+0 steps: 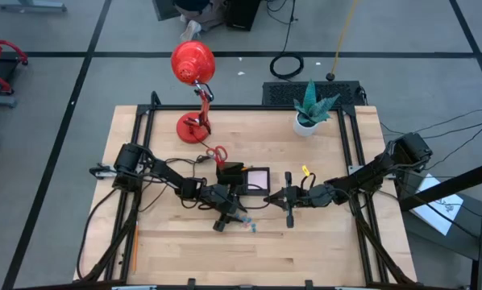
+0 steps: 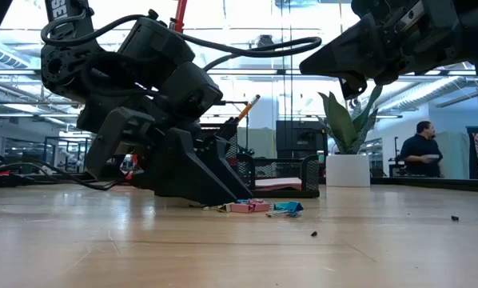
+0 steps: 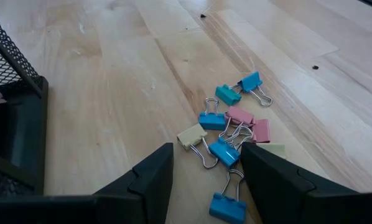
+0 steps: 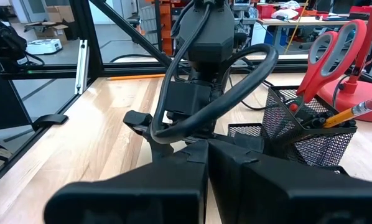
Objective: Pick and place office supplies into organizer
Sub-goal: Put the blue binder clip into the black desk organizer, then put the green binder clip into the black desk organizer
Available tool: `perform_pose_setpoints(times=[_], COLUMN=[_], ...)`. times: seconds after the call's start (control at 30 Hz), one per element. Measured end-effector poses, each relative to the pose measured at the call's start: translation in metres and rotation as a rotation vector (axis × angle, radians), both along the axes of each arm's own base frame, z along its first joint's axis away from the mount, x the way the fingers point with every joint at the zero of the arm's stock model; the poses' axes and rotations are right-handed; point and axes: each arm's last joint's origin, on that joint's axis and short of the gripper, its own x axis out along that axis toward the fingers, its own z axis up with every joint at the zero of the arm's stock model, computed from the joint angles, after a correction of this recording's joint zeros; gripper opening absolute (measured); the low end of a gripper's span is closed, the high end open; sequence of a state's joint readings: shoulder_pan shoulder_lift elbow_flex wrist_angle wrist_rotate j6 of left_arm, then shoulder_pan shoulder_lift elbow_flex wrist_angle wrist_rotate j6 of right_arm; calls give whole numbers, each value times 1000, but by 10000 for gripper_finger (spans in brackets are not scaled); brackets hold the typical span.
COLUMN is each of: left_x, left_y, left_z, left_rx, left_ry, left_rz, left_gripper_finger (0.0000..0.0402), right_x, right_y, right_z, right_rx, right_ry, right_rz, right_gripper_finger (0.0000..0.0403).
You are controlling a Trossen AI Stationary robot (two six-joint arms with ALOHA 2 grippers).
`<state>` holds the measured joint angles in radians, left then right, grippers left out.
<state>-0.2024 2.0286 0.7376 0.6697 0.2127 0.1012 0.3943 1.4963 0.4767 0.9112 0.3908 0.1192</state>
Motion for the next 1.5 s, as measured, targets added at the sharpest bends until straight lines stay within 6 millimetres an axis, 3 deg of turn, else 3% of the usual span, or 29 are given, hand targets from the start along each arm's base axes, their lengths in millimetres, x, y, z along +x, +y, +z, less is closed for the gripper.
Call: perform_pose_setpoints(times=[0.13, 0.5, 1.0, 1.17, 1.5], left_x=[0, 0, -2, -5, -7], left_y=[0, 0, -9, -8, -12], left_z=[0, 0, 17, 21, 22], left_rx=[-5, -17, 32, 41, -58], left_ry=[4, 8, -64, -34, 8], left_rz=[4, 10, -31, -35, -104], left_gripper_finger=[185, 93, 53, 58, 126], right_x=[0, 0, 0, 0, 0], right_y=[0, 0, 0, 0, 0], right_z=[0, 0, 0, 0, 0], right_rx=[0, 0, -1, 0, 10], right_ry=[-1, -1, 2, 3, 2], right_rz=[0, 0, 0, 0, -2], right_gripper_finger=[4, 4, 4, 4, 4])
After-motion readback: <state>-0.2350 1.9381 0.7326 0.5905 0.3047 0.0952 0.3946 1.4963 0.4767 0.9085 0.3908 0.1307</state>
